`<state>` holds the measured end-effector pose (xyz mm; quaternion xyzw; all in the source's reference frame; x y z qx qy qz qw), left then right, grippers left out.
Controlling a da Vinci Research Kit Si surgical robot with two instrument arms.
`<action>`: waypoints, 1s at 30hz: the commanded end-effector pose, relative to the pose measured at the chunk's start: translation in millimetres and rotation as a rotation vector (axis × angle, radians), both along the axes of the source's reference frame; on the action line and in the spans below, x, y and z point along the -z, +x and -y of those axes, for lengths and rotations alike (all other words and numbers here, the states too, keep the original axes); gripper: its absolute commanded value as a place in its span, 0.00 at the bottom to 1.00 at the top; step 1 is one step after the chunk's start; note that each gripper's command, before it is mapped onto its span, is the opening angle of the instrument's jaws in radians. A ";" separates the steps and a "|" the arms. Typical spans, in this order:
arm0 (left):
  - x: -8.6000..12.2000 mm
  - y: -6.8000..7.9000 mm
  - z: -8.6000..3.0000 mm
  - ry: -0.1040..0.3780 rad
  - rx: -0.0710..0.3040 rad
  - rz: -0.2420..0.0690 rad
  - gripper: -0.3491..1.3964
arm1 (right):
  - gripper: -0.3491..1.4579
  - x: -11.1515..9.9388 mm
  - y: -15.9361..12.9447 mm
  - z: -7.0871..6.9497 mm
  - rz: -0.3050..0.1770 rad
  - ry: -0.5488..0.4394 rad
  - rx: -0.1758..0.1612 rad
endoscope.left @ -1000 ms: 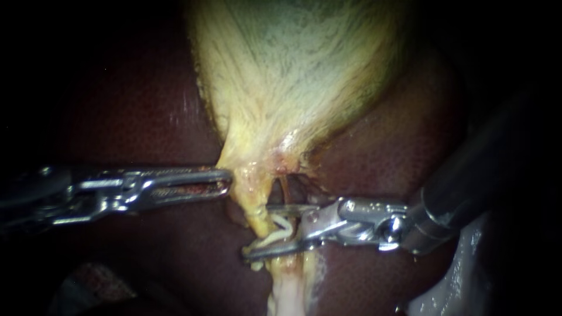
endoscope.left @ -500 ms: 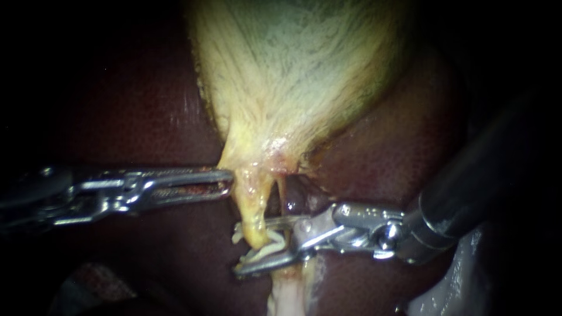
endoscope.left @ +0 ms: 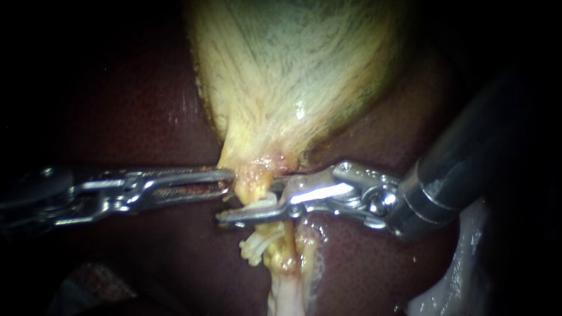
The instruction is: Clipping third clip left tube
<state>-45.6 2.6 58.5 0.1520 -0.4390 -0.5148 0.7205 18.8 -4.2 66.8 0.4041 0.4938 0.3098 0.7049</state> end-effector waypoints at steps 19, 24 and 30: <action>0.0 -0.1 0.0 0.000 0.000 0.000 0.00 | 0.00 -0.2 -0.9 0.2 0.062 0.038 -0.005; 0.0 -0.1 0.0 0.000 0.001 0.000 0.00 | 0.00 -0.2 -0.9 0.4 0.062 0.038 -0.004; 0.0 -0.2 0.0 0.000 0.001 0.000 0.00 | 0.00 -0.2 -0.9 0.5 0.062 0.037 -0.004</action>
